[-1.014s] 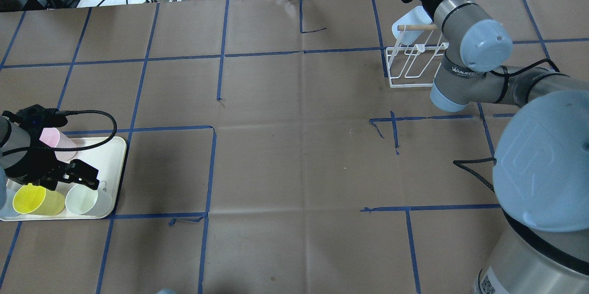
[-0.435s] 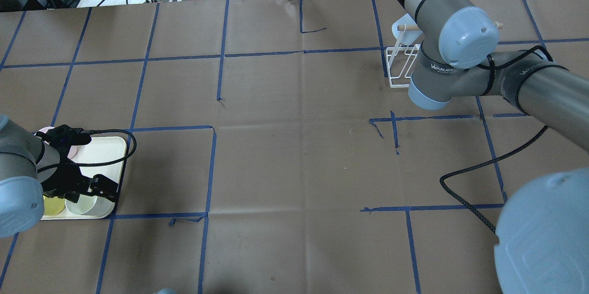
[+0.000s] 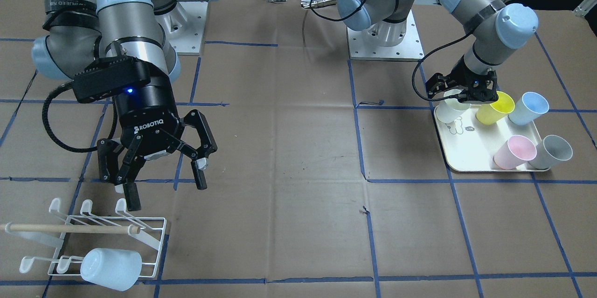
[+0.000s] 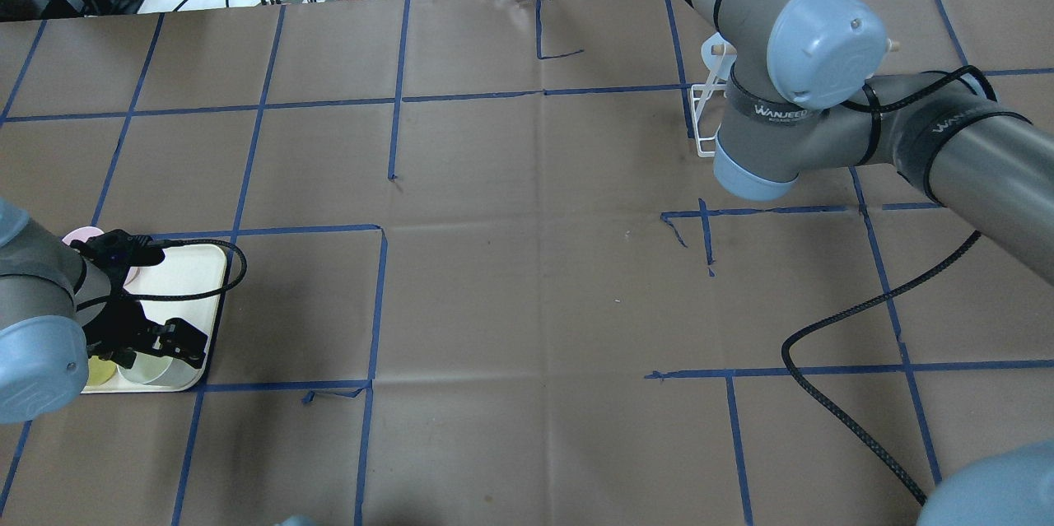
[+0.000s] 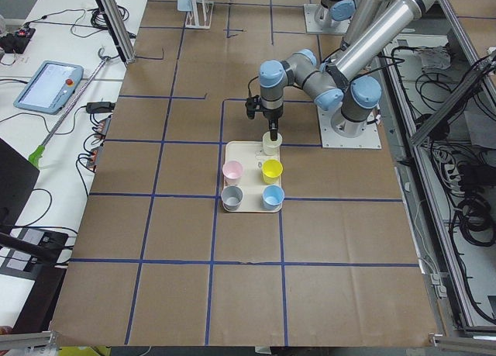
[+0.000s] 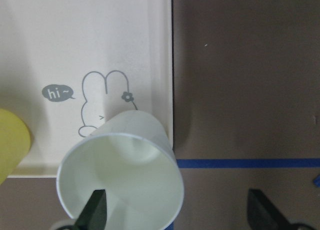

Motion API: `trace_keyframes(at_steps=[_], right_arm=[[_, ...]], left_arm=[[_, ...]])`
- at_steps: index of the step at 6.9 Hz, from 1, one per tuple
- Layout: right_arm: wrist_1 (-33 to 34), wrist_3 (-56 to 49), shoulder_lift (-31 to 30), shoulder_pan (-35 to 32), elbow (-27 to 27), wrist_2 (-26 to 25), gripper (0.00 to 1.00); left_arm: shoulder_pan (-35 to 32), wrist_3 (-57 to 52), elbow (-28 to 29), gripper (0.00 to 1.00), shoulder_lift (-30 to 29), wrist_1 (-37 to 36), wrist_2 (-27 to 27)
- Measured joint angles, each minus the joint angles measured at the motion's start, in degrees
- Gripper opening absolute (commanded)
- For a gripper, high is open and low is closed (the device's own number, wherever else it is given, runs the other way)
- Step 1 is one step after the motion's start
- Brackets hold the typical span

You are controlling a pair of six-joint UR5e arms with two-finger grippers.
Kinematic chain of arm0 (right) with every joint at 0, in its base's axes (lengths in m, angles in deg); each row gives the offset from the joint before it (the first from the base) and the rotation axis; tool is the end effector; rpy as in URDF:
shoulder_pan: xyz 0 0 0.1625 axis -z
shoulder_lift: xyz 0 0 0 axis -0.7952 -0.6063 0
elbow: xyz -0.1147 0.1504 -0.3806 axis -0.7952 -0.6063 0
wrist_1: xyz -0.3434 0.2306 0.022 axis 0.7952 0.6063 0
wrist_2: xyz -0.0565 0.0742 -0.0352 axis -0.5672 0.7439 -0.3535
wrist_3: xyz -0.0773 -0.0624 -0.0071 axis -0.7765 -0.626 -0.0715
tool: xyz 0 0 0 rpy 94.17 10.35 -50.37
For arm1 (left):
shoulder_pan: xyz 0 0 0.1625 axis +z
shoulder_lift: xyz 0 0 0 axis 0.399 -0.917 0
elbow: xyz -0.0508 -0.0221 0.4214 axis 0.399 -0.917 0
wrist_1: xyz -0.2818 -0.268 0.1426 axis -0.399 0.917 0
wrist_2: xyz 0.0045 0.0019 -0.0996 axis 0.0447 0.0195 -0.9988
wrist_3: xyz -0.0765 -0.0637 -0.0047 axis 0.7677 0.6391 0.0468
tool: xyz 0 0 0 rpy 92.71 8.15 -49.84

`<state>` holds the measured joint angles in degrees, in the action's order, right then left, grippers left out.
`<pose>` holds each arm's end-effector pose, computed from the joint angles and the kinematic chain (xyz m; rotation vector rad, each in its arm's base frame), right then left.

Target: Transfer IKEA cup to right arm and place on rack

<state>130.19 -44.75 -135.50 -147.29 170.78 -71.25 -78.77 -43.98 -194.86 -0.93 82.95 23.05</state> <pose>0.2044 -0.5695 0.4279 -0.0269 2.2268 -1.6092 0.1014 -0.3595 0.2394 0.0175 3.0944 0.2371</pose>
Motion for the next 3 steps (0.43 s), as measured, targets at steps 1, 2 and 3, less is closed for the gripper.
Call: trace_keyframes(at_steps=[1,2,3], right_arm=[[-0.3,4.0,0.0,-0.6,0.0,1.0,1.00],[-0.4,7.7,0.2,-0.9,0.0,3.3,1.00],[-0.5,11.0,0.4,-1.0,0.1,5.4,1.00]], left_arm=[[0.0,0.1,0.0,0.51,-0.1,-0.1,0.3],[0.0,0.2,0.0,0.32,-0.3,-0.1,0.4],[0.1,0.3,0.0,0.10,-0.5,-0.1,0.4]])
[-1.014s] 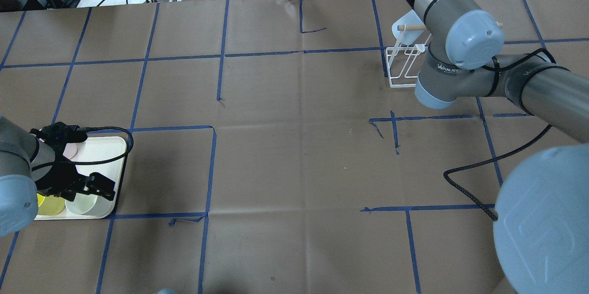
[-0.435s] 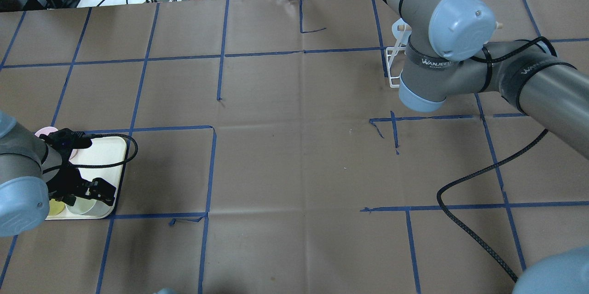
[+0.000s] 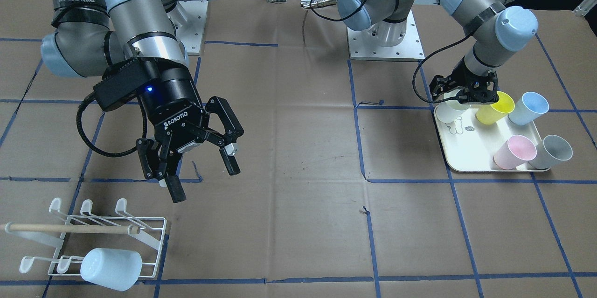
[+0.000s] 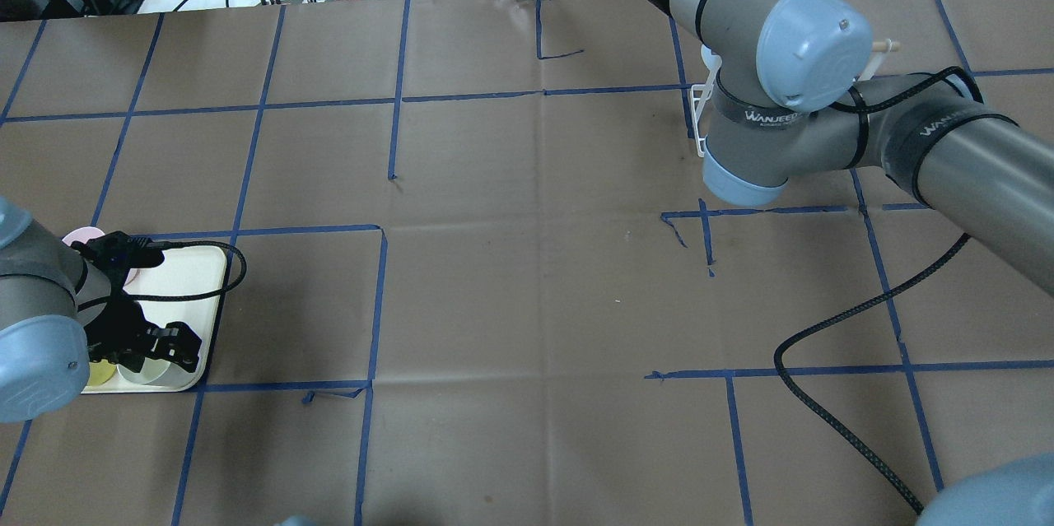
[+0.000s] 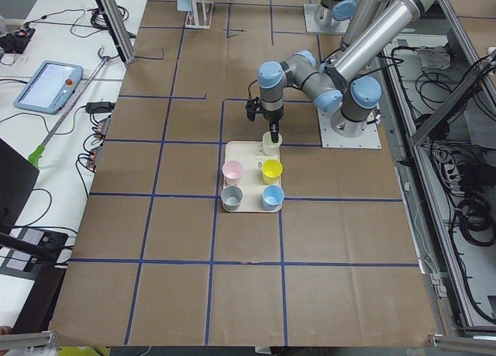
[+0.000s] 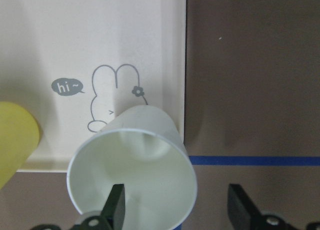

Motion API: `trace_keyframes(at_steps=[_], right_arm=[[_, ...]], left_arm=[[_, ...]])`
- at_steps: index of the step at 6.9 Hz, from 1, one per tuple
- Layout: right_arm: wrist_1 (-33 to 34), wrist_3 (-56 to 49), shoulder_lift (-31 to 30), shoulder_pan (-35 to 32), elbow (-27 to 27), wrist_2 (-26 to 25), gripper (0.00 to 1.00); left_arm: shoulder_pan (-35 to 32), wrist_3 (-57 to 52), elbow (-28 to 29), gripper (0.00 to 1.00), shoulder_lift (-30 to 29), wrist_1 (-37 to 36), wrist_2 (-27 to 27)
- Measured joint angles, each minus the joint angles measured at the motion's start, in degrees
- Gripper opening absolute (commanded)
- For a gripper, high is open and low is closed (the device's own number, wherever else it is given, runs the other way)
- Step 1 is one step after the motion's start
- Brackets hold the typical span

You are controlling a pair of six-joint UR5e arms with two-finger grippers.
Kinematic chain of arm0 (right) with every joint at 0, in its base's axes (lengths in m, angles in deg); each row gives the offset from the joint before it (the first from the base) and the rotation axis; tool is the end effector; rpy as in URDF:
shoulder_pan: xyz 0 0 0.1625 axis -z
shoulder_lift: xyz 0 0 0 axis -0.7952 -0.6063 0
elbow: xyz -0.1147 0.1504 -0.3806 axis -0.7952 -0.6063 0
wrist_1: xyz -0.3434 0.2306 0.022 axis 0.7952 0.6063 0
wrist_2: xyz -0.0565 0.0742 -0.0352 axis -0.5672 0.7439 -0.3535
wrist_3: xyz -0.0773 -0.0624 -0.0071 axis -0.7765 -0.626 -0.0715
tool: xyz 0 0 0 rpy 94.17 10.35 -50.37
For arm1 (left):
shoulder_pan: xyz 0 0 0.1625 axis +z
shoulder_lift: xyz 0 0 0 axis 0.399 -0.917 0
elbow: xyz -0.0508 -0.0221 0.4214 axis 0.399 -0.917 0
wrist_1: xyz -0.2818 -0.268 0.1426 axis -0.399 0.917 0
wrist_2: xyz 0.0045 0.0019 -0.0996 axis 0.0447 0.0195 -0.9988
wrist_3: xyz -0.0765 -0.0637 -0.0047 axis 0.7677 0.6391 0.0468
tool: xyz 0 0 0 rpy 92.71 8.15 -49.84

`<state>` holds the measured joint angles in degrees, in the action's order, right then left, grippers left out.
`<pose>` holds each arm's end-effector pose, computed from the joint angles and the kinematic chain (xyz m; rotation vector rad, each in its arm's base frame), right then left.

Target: Transfer IKEA cup to right arm and place on rack

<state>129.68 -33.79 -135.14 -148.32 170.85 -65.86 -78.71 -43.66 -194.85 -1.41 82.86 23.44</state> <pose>0.2235 -0.5644 0.4234 0.0869 2.1266 -1.4161 0.1028 -0.3597 0.2367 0.0084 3.0912 0.2512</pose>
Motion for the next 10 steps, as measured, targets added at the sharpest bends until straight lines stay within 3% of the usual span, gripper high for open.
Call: trace_keyframes(at_steps=[1,4,6,8,10], right_arm=[[-0.1,3.1,0.1,0.0,0.0,0.9,1.00],[-0.1,12.1,0.1,-0.1,0.4,1.4,1.00],[-0.3,19.0,0.0,-0.1,0.8,1.3,1.00],[-0.6,27.9,-0.3,-0.3,1.4,1.4,1.00],[-0.6,37.7,-0.5,-1.3,3.0,1.4,1.00]], left_arm=[[0.0,0.0,0.1,0.00,-0.1,0.0,0.0],[0.0,-0.1,0.5,0.00,0.0,-0.1,0.0],[-0.1,0.6,4.6,0.00,0.4,1.9,0.0],[-0.6,1.9,15.2,0.00,0.1,11.9,-1.1],[-1.2,3.0,29.2,0.00,-2.2,23.9,-7.9]])
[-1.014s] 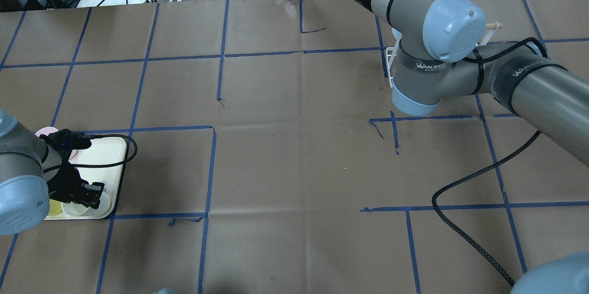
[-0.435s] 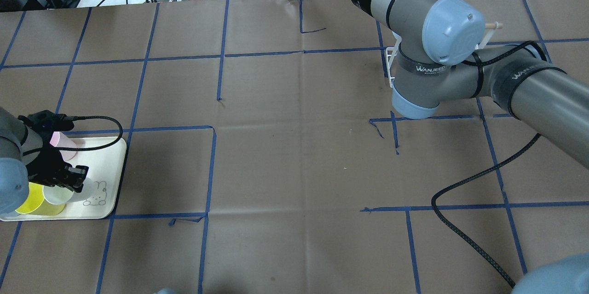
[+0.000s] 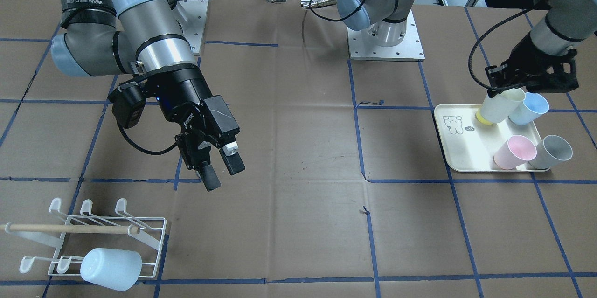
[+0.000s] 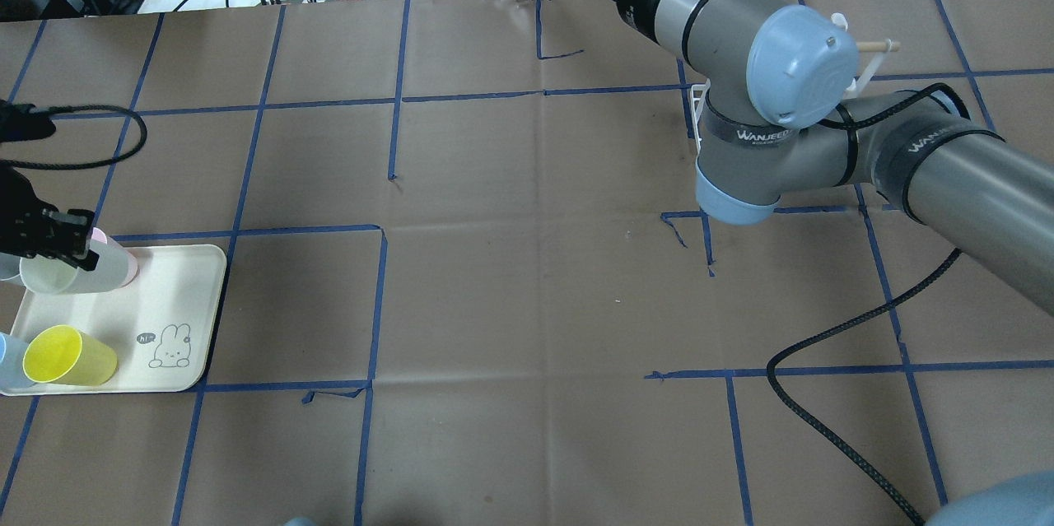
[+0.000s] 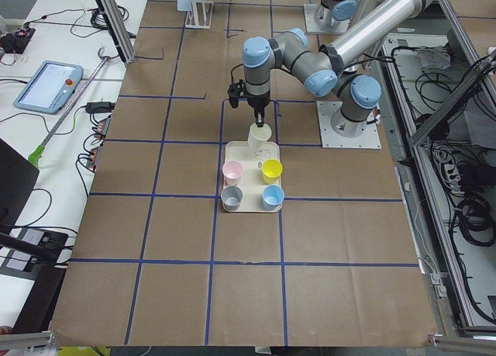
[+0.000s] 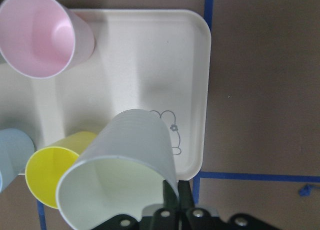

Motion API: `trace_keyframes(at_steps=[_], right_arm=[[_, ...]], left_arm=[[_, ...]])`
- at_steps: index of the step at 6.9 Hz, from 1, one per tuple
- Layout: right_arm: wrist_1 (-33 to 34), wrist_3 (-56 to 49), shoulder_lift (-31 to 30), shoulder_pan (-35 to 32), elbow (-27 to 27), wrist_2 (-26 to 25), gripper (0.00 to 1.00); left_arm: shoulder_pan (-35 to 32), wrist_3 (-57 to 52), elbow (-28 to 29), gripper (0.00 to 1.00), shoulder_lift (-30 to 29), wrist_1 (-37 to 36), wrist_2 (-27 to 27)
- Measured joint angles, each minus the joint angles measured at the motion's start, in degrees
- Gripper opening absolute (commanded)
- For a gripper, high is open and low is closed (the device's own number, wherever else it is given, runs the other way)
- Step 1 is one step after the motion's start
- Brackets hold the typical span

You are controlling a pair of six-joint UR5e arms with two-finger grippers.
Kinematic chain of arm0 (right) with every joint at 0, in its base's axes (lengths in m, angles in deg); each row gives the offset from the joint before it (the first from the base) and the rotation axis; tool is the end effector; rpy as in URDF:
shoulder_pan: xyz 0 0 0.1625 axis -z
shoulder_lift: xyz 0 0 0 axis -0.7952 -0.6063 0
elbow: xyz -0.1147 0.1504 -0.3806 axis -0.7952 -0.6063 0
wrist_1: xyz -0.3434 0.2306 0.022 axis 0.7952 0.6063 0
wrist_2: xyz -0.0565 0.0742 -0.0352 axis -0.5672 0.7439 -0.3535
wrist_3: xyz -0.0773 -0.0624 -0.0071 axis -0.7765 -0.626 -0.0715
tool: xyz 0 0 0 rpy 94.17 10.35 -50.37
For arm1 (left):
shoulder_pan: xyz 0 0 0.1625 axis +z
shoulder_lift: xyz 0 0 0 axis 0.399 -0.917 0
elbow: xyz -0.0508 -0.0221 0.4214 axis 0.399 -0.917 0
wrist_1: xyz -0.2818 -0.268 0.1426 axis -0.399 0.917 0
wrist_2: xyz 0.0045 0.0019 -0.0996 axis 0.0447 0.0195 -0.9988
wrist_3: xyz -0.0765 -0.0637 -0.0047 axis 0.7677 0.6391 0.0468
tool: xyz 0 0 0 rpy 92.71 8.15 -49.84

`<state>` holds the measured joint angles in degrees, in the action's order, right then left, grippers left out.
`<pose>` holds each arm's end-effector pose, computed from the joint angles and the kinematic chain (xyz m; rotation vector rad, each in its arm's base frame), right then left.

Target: Transfer IKEA cup to right arm and place on rack

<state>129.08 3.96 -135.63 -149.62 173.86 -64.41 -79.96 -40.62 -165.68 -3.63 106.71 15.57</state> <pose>0.2373 -0.5486 0.4040 0.7021 1.8826 -0.9341 0.1371 -0.4501 0.4091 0.0513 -3.1003 -0.0637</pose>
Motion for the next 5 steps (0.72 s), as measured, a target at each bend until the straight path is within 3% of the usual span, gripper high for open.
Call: trace_keyframes(at_steps=[3,5], right_arm=[[0.9,7.1,-0.6,-0.8,3.4,1.2,1.00],[3.0,10.2,-1.9,-1.1,6.0,3.4,1.00]], left_arm=[[-3.9,-0.8,16.3,0.00,-6.5,7.0,-15.2],[-4.7,-3.5,18.2,0.00,-7.6,6.0,-30.2]])
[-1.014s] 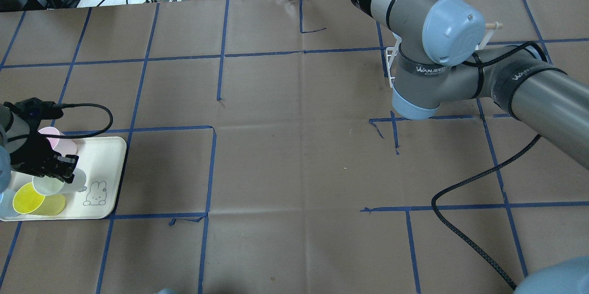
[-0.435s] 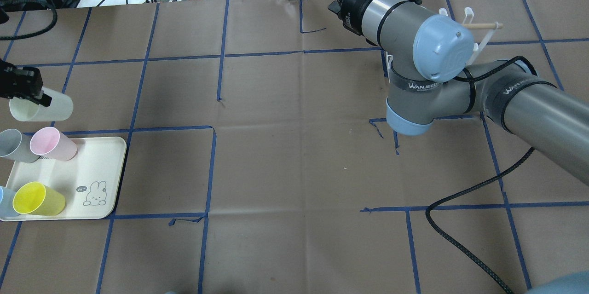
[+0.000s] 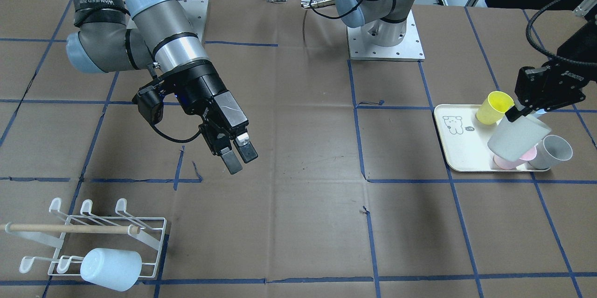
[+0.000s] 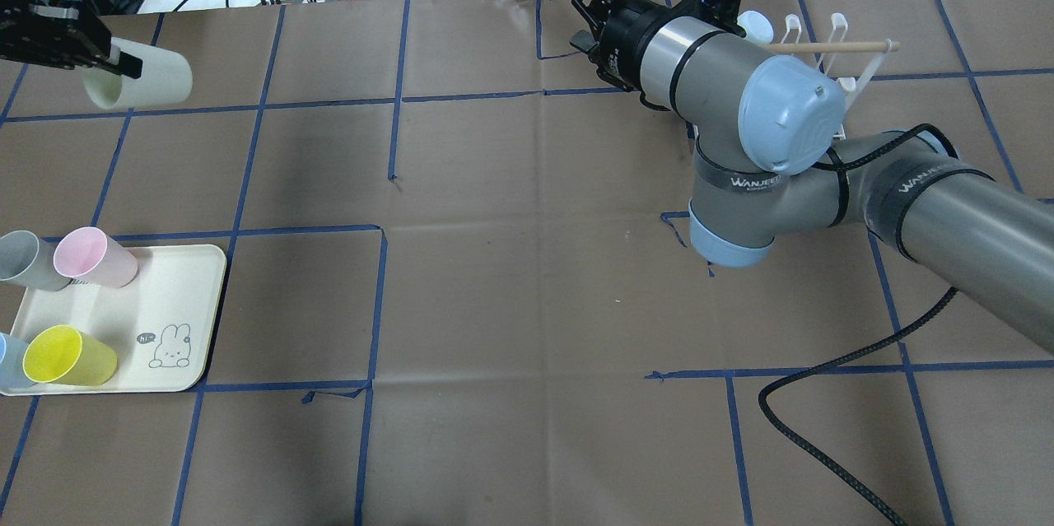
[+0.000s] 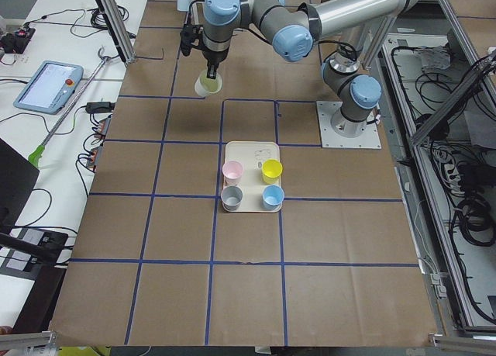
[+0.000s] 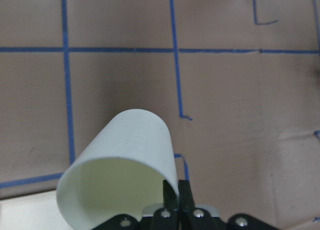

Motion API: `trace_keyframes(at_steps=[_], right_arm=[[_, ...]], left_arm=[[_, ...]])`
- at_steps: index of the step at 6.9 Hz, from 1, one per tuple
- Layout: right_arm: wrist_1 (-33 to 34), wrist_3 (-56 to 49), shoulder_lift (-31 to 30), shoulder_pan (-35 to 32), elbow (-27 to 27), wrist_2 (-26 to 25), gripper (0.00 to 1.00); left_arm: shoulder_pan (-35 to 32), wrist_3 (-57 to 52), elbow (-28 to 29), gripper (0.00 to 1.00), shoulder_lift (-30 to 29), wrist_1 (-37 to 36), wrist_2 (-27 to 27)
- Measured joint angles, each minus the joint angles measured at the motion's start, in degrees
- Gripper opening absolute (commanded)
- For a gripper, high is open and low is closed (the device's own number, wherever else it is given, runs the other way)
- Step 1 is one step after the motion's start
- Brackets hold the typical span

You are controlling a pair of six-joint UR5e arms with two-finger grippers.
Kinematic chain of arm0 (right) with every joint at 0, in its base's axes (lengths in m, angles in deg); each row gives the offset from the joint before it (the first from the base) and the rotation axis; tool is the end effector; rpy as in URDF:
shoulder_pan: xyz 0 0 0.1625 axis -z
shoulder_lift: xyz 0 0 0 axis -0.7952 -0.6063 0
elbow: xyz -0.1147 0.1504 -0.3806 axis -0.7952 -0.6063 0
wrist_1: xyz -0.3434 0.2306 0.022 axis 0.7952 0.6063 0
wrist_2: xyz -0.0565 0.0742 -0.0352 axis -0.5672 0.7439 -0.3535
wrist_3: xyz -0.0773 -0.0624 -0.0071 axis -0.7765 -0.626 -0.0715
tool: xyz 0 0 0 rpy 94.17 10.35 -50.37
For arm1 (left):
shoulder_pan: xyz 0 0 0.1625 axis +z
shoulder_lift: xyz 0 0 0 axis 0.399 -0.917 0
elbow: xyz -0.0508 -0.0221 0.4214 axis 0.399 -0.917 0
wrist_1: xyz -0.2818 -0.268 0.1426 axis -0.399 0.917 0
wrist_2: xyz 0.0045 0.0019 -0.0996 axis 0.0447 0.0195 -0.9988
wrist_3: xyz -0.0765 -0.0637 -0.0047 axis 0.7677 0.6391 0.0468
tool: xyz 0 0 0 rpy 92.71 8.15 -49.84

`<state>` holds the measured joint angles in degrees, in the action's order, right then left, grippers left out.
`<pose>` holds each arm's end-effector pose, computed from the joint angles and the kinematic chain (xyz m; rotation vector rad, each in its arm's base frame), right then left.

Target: Transfer IKEA cup to right arm and place on rack

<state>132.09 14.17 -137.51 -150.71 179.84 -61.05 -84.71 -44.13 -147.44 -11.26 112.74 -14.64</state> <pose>0.2487 -0.5124 0.3842 0.8025 1.8040 -0.7447 0.0898 -0.5462 0.5033 -0.1572 -2.6614 0.4170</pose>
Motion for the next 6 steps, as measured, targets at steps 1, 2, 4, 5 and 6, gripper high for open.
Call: trace_keyframes(at_steps=[1,2,4,5,6], right_arm=[[3.3,2.7,-0.2,0.0,1.2,0.2,1.00],[6.3,6.3,-0.1,-0.1,1.9,0.2,1.00],[8.1,10.1,0.1,-0.1,2.7,0.1,1.00],[8.1,10.4,0.2,-0.1,2.8,0.1,1.00],[8.0,10.5,0.2,-0.1,2.9,0.1,1.00]], left_arm=[[-0.1,-3.6,-0.5,0.00,-0.3,-1.7,-6.5],[-0.2,-6.5,-2.0,0.00,-0.6,-4.7,-12.6],[-0.6,-9.3,-8.4,0.00,-0.9,-16.7,-23.4],[-0.9,-9.8,-13.2,0.00,-1.6,-26.0,-27.9],[-1.9,-9.8,-17.3,0.00,-2.9,-35.1,-31.7]])
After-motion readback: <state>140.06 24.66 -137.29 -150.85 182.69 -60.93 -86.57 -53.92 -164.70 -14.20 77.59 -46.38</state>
